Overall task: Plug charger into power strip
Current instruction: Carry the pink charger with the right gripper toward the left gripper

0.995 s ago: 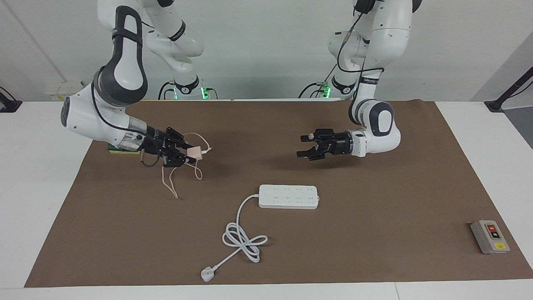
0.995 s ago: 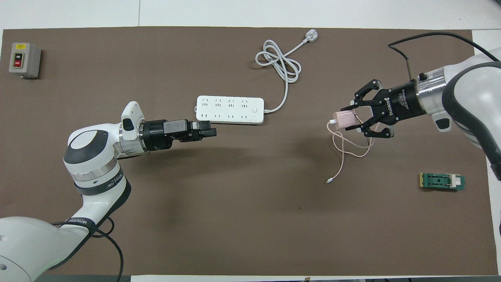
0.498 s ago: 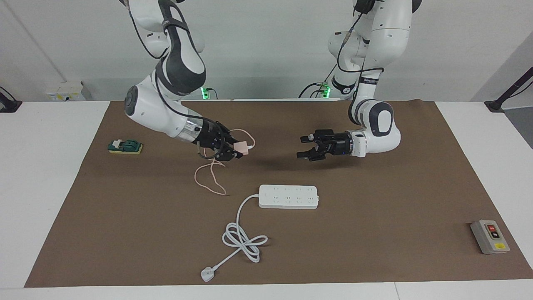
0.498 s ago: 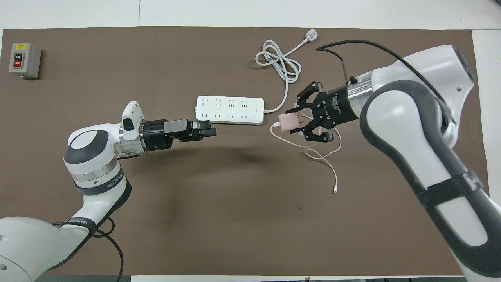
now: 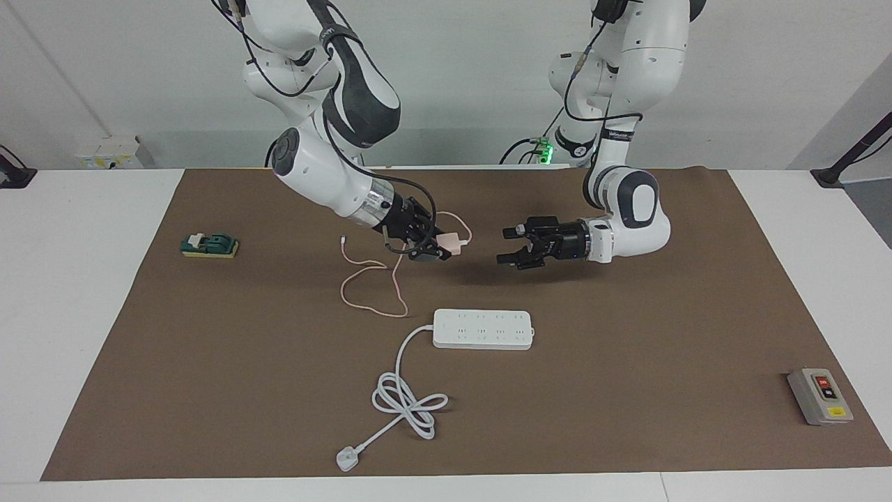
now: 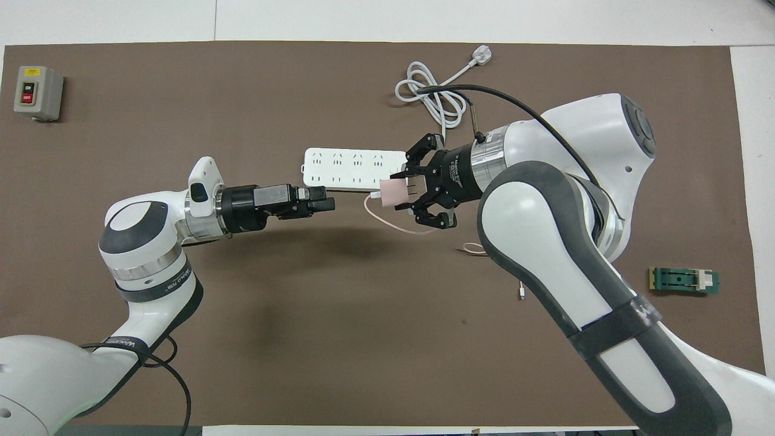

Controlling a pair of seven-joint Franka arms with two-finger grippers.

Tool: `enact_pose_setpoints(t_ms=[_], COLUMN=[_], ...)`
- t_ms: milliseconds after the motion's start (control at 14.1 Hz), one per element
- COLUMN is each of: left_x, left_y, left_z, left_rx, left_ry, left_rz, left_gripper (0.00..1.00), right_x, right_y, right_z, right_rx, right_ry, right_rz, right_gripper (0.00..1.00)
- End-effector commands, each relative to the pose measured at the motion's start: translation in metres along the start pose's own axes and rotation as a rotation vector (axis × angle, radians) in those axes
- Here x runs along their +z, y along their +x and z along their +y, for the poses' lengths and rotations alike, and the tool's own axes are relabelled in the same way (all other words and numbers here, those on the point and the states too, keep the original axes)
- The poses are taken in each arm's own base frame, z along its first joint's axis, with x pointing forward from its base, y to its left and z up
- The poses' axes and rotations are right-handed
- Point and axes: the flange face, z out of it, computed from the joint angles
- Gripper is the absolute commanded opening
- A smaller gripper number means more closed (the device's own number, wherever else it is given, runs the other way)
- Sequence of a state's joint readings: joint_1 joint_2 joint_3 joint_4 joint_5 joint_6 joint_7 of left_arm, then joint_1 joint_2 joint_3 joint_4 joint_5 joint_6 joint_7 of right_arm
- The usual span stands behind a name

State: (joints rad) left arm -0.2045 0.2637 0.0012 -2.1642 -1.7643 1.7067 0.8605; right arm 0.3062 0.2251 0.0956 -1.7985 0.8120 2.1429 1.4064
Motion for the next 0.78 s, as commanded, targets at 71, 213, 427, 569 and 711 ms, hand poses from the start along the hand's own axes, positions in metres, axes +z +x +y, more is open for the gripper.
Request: enact_pose_setpoints(t_ms=[71, 213, 427, 569, 711], left_x=[0.011, 0.014, 0.013, 0.016, 0.016], left_y=[-0.004, -0.004, -0.004, -0.005, -0.004], left_z=[0.001, 0.001, 0.0, -0.001, -0.001], left_rx=[0.007, 0.005, 0.004, 0.004, 0.011], left_ry=[0.002, -0.002, 0.005, 0.011, 0.012], left_rz=[0.004, 0.009, 0.014, 0.013, 0.014], left_gripper=[1.0, 1.0, 1.0, 1.0, 1.0], right_x=[0.024, 0.037, 0.057, 0.057, 0.056], right_y=[-0.015, -0.017, -0.031, -0.032, -0.03], right_z=[-0.002, -0.001, 0.001, -0.003, -0.004], right_rx=[0.032, 0.052, 0.06, 0.069, 0.071], right_ry=[0.052, 0.046, 0.044, 0.049, 0.051], right_rz=[-0.02, -0.018, -0.018, -0.02, -0.02], right_gripper=[0.0, 0.0, 0.0, 0.0, 0.0])
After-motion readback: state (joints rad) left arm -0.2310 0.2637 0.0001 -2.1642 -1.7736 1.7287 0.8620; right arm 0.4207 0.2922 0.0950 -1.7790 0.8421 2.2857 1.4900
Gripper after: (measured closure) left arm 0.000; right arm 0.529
